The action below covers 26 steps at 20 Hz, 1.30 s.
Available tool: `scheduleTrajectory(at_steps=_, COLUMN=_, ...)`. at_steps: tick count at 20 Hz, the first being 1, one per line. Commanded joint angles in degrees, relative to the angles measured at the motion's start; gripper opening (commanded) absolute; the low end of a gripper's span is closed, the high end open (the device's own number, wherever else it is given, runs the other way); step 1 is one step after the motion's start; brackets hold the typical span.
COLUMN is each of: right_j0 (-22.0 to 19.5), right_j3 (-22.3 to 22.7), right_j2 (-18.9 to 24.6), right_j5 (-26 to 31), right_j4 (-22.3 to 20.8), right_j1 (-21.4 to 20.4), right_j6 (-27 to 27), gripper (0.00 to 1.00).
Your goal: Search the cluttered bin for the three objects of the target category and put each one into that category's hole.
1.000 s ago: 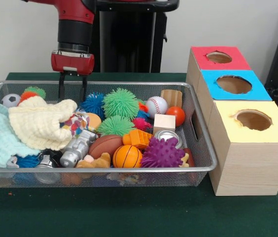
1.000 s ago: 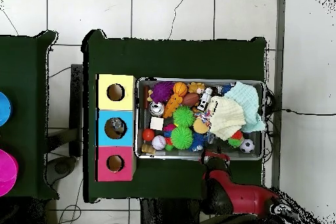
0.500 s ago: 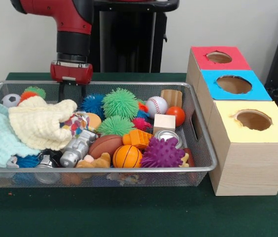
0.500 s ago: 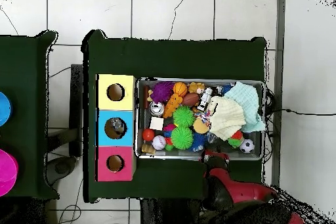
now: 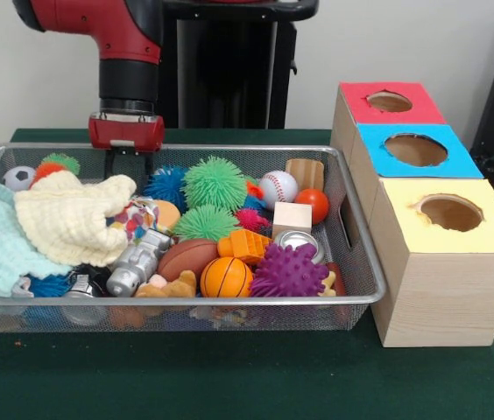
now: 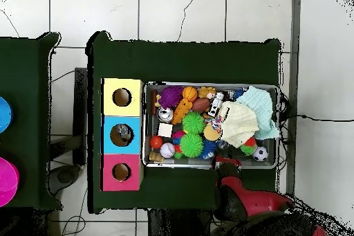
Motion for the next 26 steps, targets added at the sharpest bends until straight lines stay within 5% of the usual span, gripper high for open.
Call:
scheduleTrajectory(at_steps=1, right_j0=-1.6, right_j3=-7.5, right_j2=7.8, right_j5=-3.8, right_j4=-4.1, right_j1=1.7, right_j6=7.6, gripper=1.00)
scheduleTrajectory(at_steps=8, right_j0=-1.6, right_j3=-7.3, right_j2=7.4, right_j5=-4.5, right_j4=-4.9, right_j1=0.7, right_j6=6.8, gripper=1.00)
scheduleTrajectory(at_steps=9, right_j0=-1.6, right_j3=-7.2, right_j2=7.4, right_j5=-4.5, right_j4=-4.9, right_j1=0.7, right_j6=6.8, gripper=0.00)
scheduleTrajectory(at_steps=20, right_j0=-0.1, right_j3=-5.5, right_j2=5.2, right_j5=-5.2, right_j4=-3.1, right_j1=-1.8, right_j6=5.7, gripper=0.00)
scheduleTrajectory(at_steps=26, right_j0=3.3, right_j3=-0.6, right_j2=0.2, right_j5=-4.9, right_j4=1.0, right_j1=-7.3, right_j6=5.2, gripper=0.00)
